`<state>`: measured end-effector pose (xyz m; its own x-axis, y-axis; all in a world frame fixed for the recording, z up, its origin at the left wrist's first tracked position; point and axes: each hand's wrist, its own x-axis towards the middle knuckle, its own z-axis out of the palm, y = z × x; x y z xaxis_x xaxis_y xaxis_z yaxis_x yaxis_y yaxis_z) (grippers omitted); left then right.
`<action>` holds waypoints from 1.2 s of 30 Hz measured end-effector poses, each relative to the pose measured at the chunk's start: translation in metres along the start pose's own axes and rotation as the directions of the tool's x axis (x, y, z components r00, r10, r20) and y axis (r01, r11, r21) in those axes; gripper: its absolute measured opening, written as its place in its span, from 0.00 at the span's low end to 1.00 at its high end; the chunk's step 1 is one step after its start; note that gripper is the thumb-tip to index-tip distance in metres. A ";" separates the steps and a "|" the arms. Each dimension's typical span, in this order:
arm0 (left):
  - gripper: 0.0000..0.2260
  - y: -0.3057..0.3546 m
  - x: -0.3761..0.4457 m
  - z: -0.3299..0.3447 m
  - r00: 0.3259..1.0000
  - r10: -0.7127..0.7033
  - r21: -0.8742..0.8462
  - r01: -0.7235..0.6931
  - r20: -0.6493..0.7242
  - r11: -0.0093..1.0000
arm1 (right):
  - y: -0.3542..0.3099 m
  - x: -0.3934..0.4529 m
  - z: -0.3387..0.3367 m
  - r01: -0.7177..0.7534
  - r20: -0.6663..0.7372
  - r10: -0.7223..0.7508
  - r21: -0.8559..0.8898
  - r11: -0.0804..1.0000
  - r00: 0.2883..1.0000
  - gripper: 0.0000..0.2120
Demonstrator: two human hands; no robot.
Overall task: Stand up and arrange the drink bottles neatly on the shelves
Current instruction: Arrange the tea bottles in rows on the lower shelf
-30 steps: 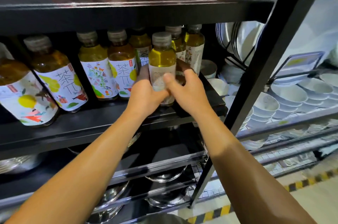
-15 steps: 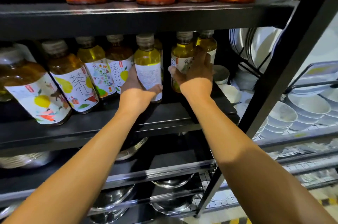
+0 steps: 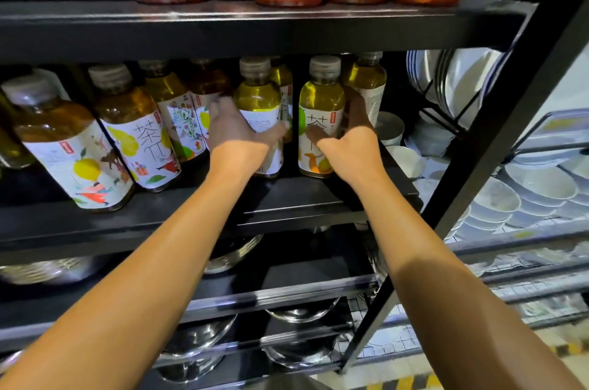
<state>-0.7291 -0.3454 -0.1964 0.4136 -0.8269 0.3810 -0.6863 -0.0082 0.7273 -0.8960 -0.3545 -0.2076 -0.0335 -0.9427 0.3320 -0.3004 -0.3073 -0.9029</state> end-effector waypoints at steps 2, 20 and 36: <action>0.26 -0.007 0.003 -0.004 0.997 -0.012 -0.192 0.026 0.077 0.981 | 0.000 0.001 -0.004 -0.009 0.014 0.009 -0.015 1.000 1.000 0.33; 0.22 -0.037 -0.003 -0.016 0.960 0.130 -0.472 0.003 0.249 0.882 | 0.008 -0.005 -0.019 -0.032 0.101 0.036 -0.044 0.999 0.994 0.21; 0.23 -0.029 -0.015 -0.024 0.905 0.271 -0.464 -0.096 0.328 0.881 | 0.012 -0.020 -0.021 -0.075 0.095 0.077 -0.021 0.997 0.993 0.21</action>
<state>-0.7013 -0.3193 -0.2098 -0.0079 -0.9349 0.3549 -0.3664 0.3329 0.8689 -0.9191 -0.3370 -0.2192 0.0338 -0.9715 0.2345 -0.3167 -0.2330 -0.9195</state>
